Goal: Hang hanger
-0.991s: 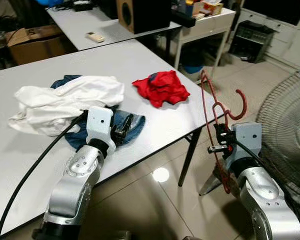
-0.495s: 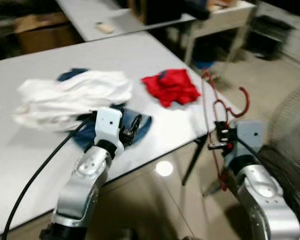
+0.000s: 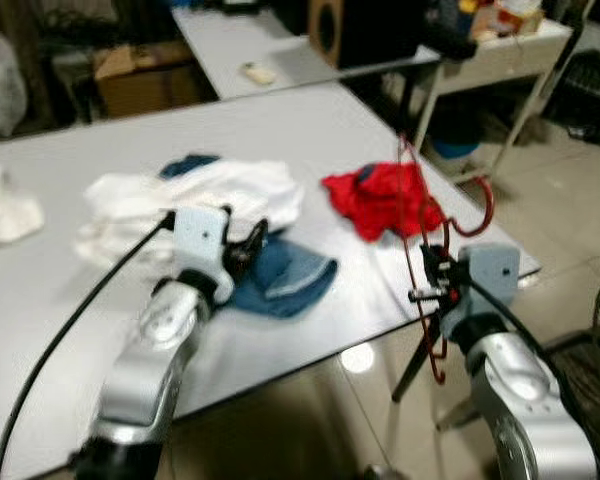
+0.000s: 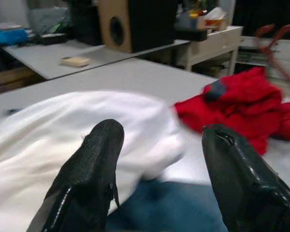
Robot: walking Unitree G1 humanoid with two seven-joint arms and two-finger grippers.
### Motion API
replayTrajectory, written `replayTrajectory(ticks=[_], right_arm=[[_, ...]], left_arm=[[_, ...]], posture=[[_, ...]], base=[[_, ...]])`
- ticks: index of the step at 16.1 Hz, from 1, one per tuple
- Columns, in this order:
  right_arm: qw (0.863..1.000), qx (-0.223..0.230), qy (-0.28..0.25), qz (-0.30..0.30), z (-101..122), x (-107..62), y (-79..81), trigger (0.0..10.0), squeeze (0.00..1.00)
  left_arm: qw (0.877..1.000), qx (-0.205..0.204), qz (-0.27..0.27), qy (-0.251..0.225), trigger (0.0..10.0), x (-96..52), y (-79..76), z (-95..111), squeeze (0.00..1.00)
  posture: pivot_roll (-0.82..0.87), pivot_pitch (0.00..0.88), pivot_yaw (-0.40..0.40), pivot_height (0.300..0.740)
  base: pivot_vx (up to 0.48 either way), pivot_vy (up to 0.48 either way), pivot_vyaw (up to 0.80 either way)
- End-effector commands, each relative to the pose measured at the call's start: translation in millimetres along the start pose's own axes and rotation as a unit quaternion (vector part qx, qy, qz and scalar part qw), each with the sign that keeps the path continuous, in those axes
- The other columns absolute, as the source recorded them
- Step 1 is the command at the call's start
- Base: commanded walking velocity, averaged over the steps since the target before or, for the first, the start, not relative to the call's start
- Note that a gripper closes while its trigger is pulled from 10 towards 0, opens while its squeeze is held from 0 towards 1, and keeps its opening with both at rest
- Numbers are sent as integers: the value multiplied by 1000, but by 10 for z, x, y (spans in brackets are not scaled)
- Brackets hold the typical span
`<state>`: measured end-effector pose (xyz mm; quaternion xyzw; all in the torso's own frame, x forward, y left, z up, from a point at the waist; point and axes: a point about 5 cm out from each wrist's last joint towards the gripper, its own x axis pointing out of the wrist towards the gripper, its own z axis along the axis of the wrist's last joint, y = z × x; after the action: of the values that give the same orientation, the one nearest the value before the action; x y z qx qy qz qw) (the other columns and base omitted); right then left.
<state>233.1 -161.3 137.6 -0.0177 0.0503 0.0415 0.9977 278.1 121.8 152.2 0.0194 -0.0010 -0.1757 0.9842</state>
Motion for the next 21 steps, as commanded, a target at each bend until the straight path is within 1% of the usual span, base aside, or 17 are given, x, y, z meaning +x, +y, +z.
replayTrajectory(ticks=[1, 4, 10, 11, 13, 14, 16, 18, 20, 21], right_arm=[[1000, 1, -15, -8, 64, -17, -20, 10000, 0], [1000, -2, -14, -14, 59, -40, -45, 10000, 0], [1000, -9, -9, -3, 49, -8, -19, 10000, 0], [1000, -10, -8, -1, 47, 5, -10, 10000, 0], [1000, -9, -9, -2, 50, 17, 9, 10000, 0], [1000, -7, -10, -4, 47, 17, 11, 10000, 0], [1000, -6, -12, -8, 45, 11, 2, 10000, 0], [1000, -6, -12, -11, 42, 8, -8, 10000, 0], [1000, -7, -12, -15, 37, 6, -19, 10000, 0], [1000, -8, -13, -16, 40, 6, -26, 10000, 0]], left_arm=[[1000, 5, -4, 4, 10000, -1, 14, -2, 0], [1000, 2, -8, 5, 10000, 6, -5, -17, 0], [1000, 1, 3, 7, 10000, 2, 26, -26, 0], [1000, -6, 1, 0, 10000, 10, 31, -11, 0], [1000, 7, -8, 14, 10000, 20, 37, -25, 0], [1000, 11, -12, 14, 10000, 21, 37, -31, 0], [1000, 14, -25, 8, 10000, 34, 8, -13, 0], [999, 9, -29, 15, 10000, 48, 0, -22, 0], [999, 22, -38, 27, 10000, 72, -9, -47, 0], [998, 39, -42, 38, 10000, 107, -15, -78, 0]], posture=[[7, 44, 43, 740], [2, 45, 45, 740], [13, 44, 27, 740], [16, 42, 27, 740], [19, 37, 39, 740], [18, 33, 47, 740], [18, 31, 53, 740], [17, 28, 56, 740], [16, 24, 56, 740], [16, 24, 56, 740]], base=[[304, 0, 0], [306, 0, 0], [284, 0, 0], [0, 0, 0], [0, 0, 0], [0, 0, 0], [0, 0, 0], [0, 0, 0], [0, 0, 0], [0, 0, 0]])
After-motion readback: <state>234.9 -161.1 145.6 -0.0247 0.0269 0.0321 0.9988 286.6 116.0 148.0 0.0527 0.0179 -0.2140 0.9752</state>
